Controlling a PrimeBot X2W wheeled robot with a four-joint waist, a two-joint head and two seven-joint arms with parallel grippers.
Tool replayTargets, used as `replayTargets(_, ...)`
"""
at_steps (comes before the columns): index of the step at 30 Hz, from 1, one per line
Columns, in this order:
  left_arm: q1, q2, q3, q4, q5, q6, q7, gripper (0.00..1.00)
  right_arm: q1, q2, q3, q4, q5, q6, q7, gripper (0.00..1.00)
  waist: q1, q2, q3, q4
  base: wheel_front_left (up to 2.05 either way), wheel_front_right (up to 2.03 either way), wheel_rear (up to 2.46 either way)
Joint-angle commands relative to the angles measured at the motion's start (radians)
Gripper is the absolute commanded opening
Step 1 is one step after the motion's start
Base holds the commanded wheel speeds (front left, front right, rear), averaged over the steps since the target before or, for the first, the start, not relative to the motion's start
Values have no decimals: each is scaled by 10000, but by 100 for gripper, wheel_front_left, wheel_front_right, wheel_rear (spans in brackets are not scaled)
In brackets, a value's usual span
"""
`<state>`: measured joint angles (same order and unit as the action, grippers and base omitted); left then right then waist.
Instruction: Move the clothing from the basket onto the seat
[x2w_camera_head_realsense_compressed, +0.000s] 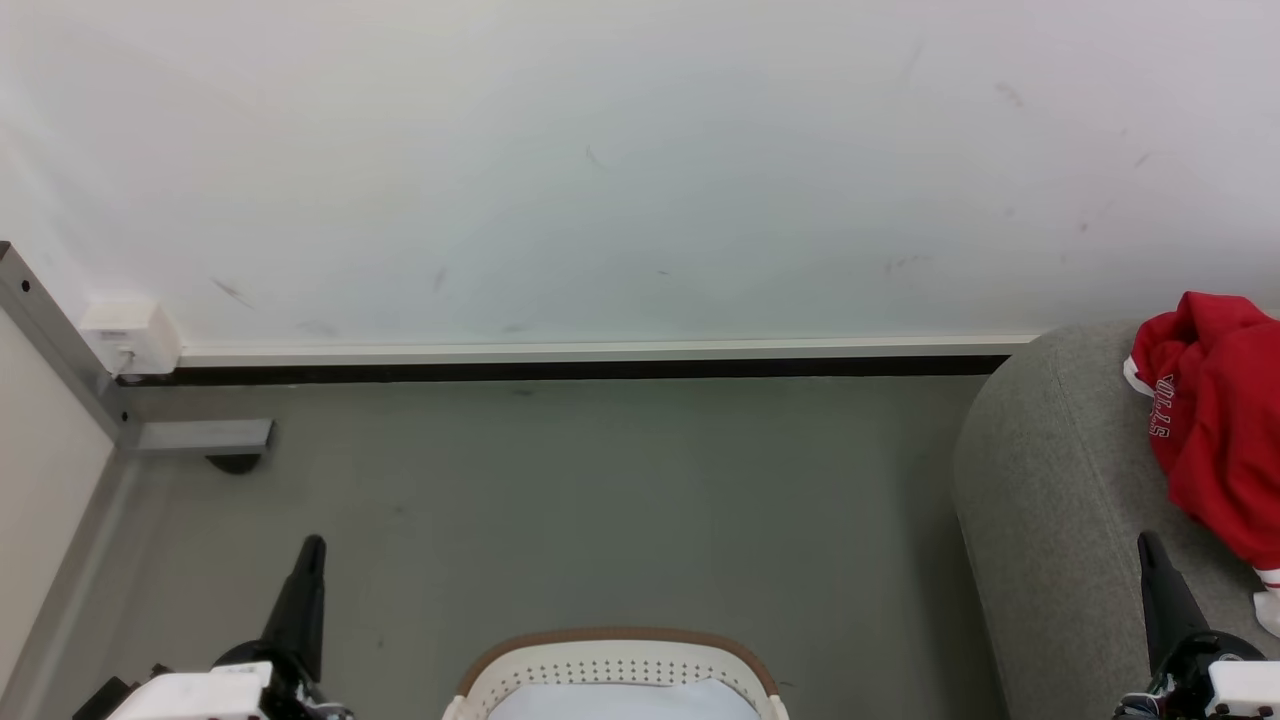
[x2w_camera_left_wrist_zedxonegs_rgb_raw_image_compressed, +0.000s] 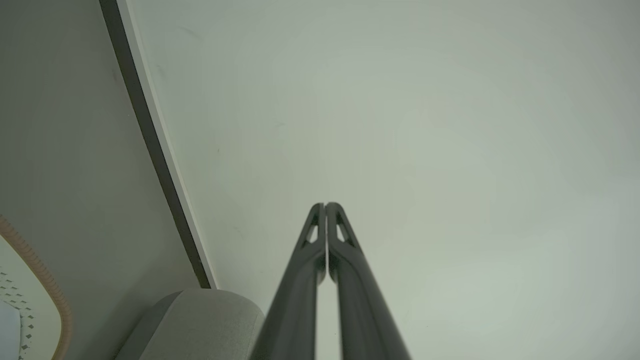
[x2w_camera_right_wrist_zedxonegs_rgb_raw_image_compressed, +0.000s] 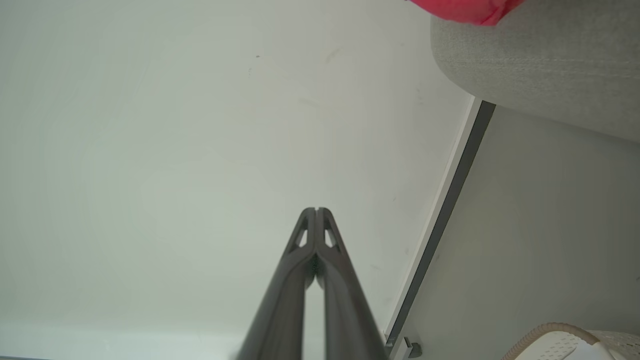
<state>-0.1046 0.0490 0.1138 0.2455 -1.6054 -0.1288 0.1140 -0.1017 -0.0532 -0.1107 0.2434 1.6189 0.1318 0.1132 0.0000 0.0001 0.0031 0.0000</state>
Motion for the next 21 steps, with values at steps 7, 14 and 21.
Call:
replayTargets(7,-83,17,19,-4,-139,-44,35,0,-121,19,-50,25,-80,-21,17,0,0,-1,0,0,0,0,0)
replayTargets(14,-83,17,19,-4,-139,-44,35,0,-122,21,-53,25,-84,-21,21,0,0,-1,0,0,0,0,0)
replayTargets(21,-83,17,19,-4,-139,-44,35,0,-121,23,-57,25,-87,-21,23,0,0,-1,0,0,0,0,0)
